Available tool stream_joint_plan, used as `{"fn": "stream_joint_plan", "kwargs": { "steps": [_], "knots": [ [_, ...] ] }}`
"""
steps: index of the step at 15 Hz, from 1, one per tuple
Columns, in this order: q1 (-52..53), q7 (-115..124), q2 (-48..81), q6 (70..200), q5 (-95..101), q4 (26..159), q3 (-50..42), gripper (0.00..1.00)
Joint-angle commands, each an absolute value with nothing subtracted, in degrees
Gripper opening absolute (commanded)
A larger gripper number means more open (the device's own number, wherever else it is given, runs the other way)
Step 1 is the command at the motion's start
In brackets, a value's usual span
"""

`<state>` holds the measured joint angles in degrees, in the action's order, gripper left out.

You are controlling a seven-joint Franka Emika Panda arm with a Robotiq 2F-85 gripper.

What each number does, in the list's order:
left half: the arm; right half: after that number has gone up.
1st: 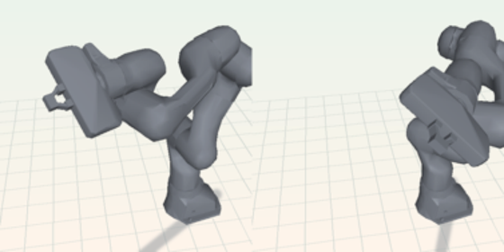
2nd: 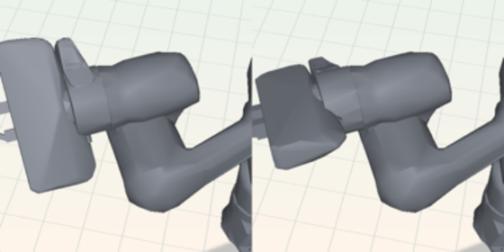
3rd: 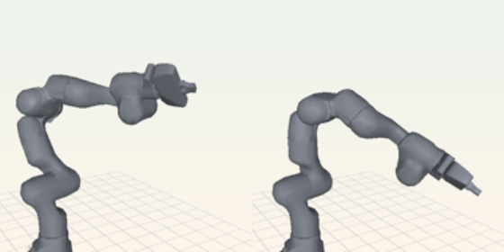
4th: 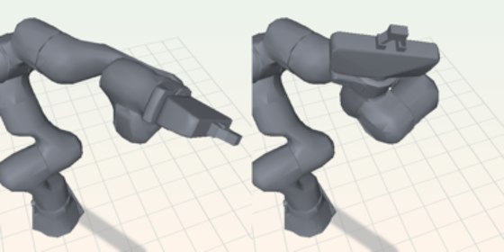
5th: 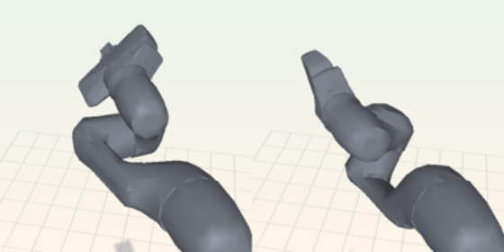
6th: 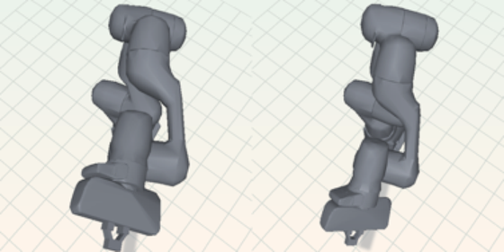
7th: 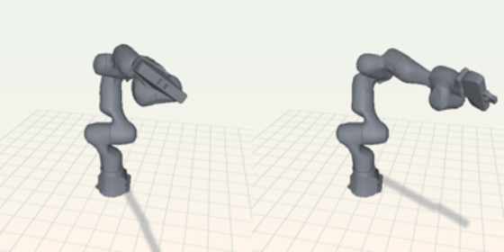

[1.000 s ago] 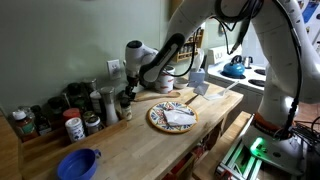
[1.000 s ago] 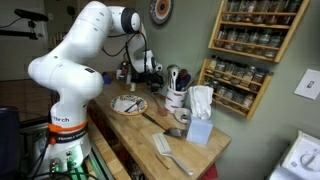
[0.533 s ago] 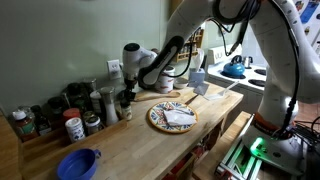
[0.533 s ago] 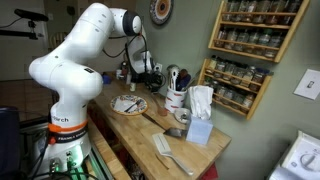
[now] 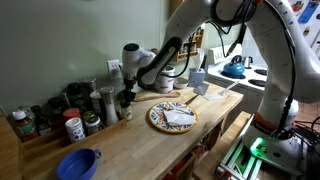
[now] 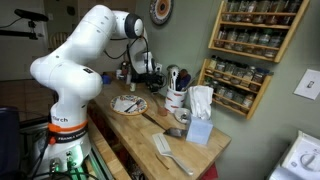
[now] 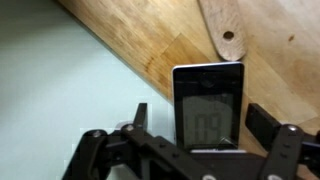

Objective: Place the timer against against the wall

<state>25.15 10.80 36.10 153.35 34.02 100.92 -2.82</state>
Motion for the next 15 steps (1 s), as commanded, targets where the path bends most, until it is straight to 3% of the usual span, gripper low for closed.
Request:
{"fn": "stream_joint_plan", "kwargs": {
  "steps": [1, 4, 8, 15],
  "knots": [
    [22.98, 7.03, 39.19, 151.83, 31.29, 97.09, -0.74, 1.00],
    [22.04, 4.47, 40.69, 151.20, 28.68, 95.37, 0.20, 1.00],
    [21.48, 1.93, 41.72, 150.69, 25.58, 93.87, 0.93, 0.57],
    [20.05, 0.91, 39.02, 151.63, 21.84, 96.34, 2.55, 0.10]
  ]
}}
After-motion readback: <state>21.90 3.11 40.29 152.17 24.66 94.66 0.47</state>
